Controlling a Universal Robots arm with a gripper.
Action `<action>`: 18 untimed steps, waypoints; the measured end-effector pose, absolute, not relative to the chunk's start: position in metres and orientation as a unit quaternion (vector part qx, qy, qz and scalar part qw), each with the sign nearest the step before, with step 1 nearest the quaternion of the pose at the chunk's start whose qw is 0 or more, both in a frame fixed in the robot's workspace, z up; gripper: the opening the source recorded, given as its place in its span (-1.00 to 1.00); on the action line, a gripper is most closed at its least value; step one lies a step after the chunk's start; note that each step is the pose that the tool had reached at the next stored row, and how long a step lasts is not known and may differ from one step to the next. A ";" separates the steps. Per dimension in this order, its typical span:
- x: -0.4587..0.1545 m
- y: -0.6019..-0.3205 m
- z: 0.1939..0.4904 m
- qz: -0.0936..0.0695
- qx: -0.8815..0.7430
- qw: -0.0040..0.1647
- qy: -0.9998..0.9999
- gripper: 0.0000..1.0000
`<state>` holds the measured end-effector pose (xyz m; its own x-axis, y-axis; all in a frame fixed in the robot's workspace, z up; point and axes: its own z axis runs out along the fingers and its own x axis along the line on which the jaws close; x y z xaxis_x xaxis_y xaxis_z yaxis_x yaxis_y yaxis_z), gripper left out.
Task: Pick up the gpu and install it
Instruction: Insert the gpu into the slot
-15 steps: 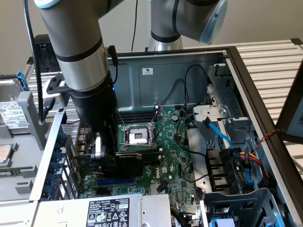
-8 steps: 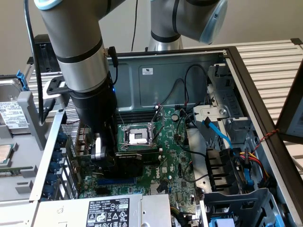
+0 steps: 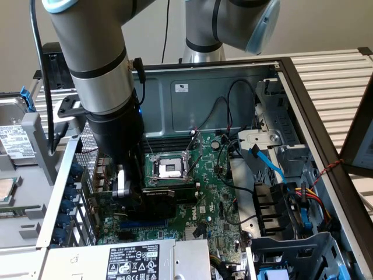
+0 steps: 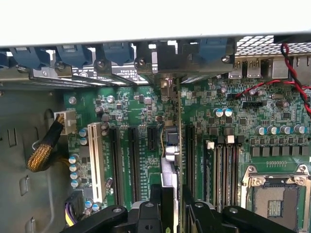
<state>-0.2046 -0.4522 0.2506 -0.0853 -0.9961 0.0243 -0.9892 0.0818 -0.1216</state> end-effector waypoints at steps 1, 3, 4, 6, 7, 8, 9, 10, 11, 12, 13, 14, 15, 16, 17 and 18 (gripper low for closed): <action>-0.205 -0.452 0.251 -0.053 -0.676 0.032 0.735 -0.46; -0.205 -0.452 0.251 -0.053 -0.676 0.032 0.734 -0.46; -0.205 -0.452 0.251 -0.053 -0.676 0.032 0.734 -0.46; -0.205 -0.452 0.251 -0.053 -0.677 0.032 0.733 -0.46; -0.205 -0.452 0.251 -0.053 -0.677 0.032 0.733 -0.46; -0.205 -0.452 0.251 -0.053 -0.677 0.032 0.733 -0.46; -0.205 -0.452 0.251 -0.053 -0.677 0.032 0.733 -0.46; -0.205 -0.452 0.251 -0.053 -0.678 0.032 0.733 -0.46; -0.205 -0.452 0.251 -0.053 -0.678 0.032 0.733 -0.46; -0.205 -0.452 0.251 -0.053 -0.678 0.032 0.732 -0.46; -0.205 -0.452 0.251 -0.053 -0.678 0.032 0.732 -0.46; -0.205 -0.452 0.251 -0.053 -0.679 0.032 0.732 -0.46; -0.205 -0.452 0.251 -0.053 -0.679 0.032 0.731 -0.46; -0.205 -0.452 0.251 -0.053 -0.679 0.032 0.731 -0.46; -0.205 -0.452 0.251 -0.053 -0.680 0.033 0.731 -0.46; -0.205 -0.452 0.251 -0.053 -0.680 0.033 0.731 -0.46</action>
<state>-0.2046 -0.4523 0.2506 -0.0734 -0.9970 0.0243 -0.9901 0.0699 -0.1215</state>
